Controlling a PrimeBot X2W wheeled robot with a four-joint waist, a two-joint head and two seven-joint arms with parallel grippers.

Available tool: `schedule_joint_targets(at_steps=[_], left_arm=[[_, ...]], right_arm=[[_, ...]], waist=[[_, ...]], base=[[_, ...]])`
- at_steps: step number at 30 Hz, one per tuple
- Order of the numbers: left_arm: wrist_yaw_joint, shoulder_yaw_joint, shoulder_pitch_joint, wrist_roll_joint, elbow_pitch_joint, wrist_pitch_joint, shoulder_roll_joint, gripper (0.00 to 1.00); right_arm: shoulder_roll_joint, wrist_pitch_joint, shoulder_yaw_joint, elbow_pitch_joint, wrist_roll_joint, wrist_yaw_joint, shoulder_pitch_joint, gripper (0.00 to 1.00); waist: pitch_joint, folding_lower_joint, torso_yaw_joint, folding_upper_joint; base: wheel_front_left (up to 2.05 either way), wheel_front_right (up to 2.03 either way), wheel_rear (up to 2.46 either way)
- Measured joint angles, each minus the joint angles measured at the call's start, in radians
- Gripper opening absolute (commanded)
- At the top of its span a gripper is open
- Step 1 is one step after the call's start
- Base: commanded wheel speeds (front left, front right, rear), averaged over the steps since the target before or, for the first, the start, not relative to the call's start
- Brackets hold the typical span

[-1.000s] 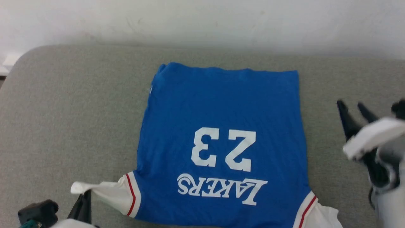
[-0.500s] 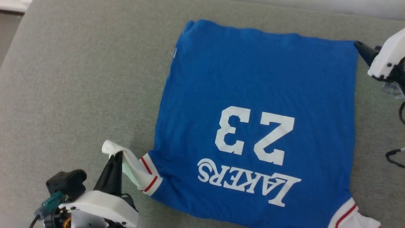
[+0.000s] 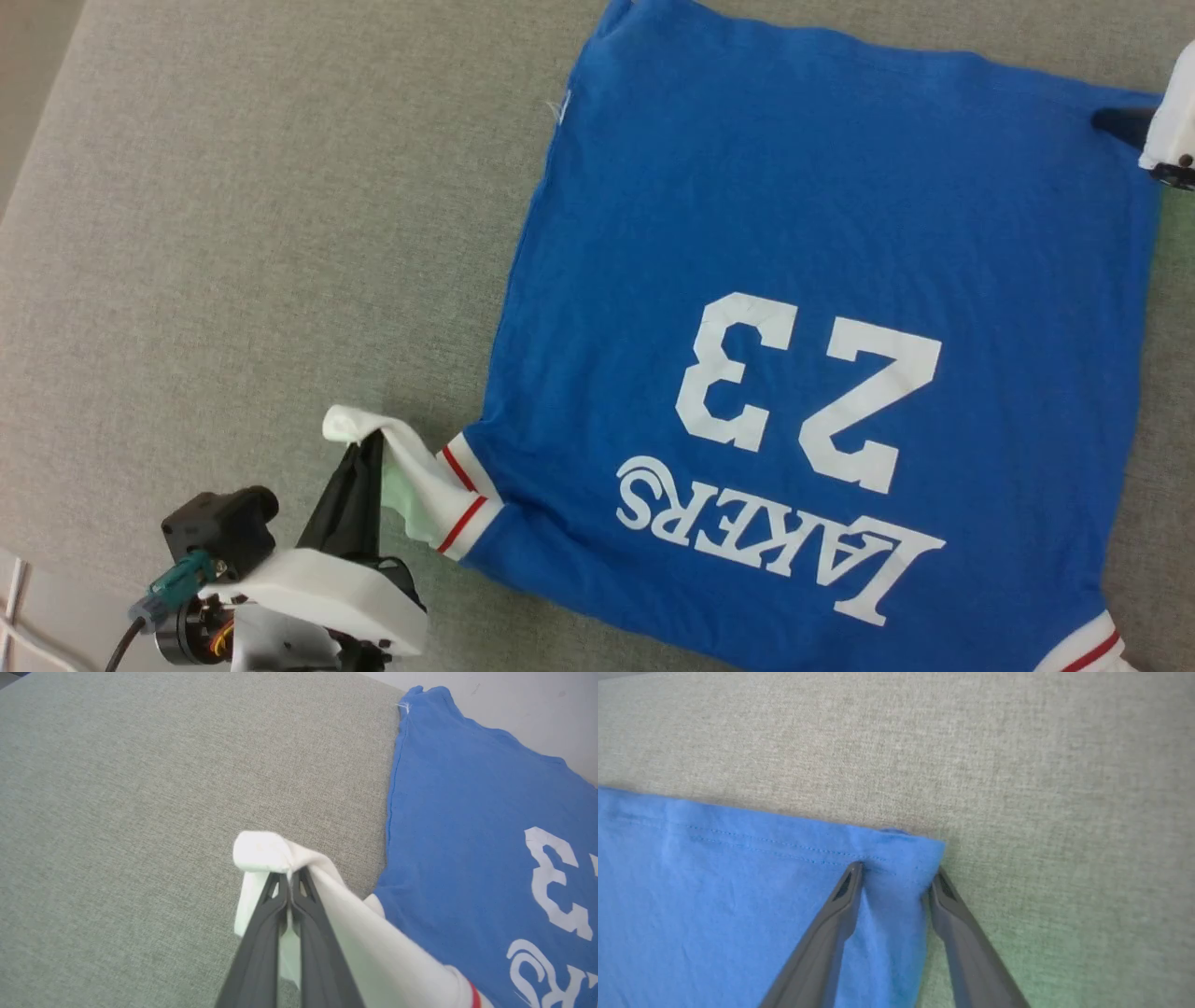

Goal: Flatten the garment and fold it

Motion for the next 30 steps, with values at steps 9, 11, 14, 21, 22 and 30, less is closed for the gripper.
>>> schedule_joint_targets(at_steps=[9, 11, 14, 21, 22, 30], left_arm=[[0.004, 0.009, 0.005, -0.001, 0.008, 0.006, 0.017, 0.0], [0.01, 0.017, 0.018, -0.001, 0.003, 0.015, 0.027, 0.0], [0.024, 0.032, 0.049, -0.001, -0.006, 0.03, 0.048, 0.0], [0.066, 0.084, 0.146, -0.012, -0.031, 0.064, 0.086, 0.0], [0.07, 0.093, 0.163, -0.013, -0.035, 0.068, 0.091, 0.0], [0.105, 0.148, 0.265, -0.035, -0.054, 0.101, 0.121, 0.0]], right_arm=[[0.041, -0.133, 0.152, -0.093, 0.003, 0.0, 0.082, 0.0], [0.037, -0.179, 0.199, -0.148, 0.022, 0.0, 0.112, 0.0], [-0.013, -0.23, 0.276, -0.26, 0.058, 0.002, 0.155, 0.0], [-0.205, -0.272, 0.325, -0.573, 0.148, 0.002, 0.446, 0.0], [-0.221, -0.271, 0.307, -0.614, 0.161, 0.002, 0.509, 0.0], [-0.183, -0.217, -0.017, -0.944, 0.17, 0.002, 1.09, 0.0]], waist=[[-0.054, 0.0003, -0.029, 0.0], [-0.076, 0.0003, -0.039, 0.0], [-0.111, 0.0002, -0.057, 0.0], [-0.208, 0.0001, -0.113, 0.0], [-0.221, 0.0, -0.124, 0.0], [-0.307, -0.0001, -0.231, 0.0]], base=[[0.0, 0.0, 0.0], [0.0, 0.0, 0.0], [0.0, 0.0, 0.0], [0.0, 0.0, 0.0], [0.0, 0.0, 0.0], [0.0, 0.0, 0.0]])
